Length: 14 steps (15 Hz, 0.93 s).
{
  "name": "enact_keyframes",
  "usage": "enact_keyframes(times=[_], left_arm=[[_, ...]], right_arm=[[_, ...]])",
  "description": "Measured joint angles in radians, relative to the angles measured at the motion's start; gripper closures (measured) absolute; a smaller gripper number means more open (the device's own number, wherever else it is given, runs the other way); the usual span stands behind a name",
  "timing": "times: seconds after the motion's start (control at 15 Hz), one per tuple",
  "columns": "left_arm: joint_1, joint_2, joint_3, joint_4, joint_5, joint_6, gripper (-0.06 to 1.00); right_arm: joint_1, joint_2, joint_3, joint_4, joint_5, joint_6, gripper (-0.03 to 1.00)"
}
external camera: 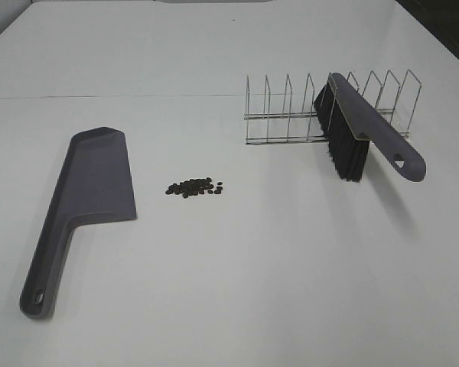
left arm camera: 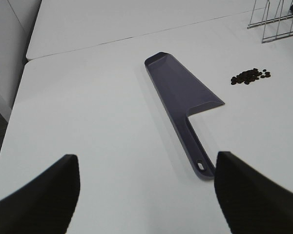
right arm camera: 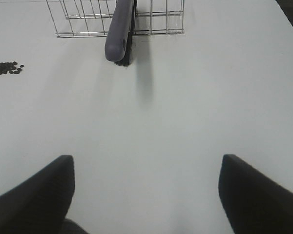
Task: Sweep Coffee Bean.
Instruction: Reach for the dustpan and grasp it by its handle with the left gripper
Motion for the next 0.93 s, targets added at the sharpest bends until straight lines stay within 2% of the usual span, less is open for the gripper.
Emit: enact_keyframes(times=[0.93], left_arm=[[0.0,0.0,0.0,0.0,0.0,0.0,0.24]], right_arm=[[0.0,0.0,0.0,0.0,0.0,0.0,0.21]])
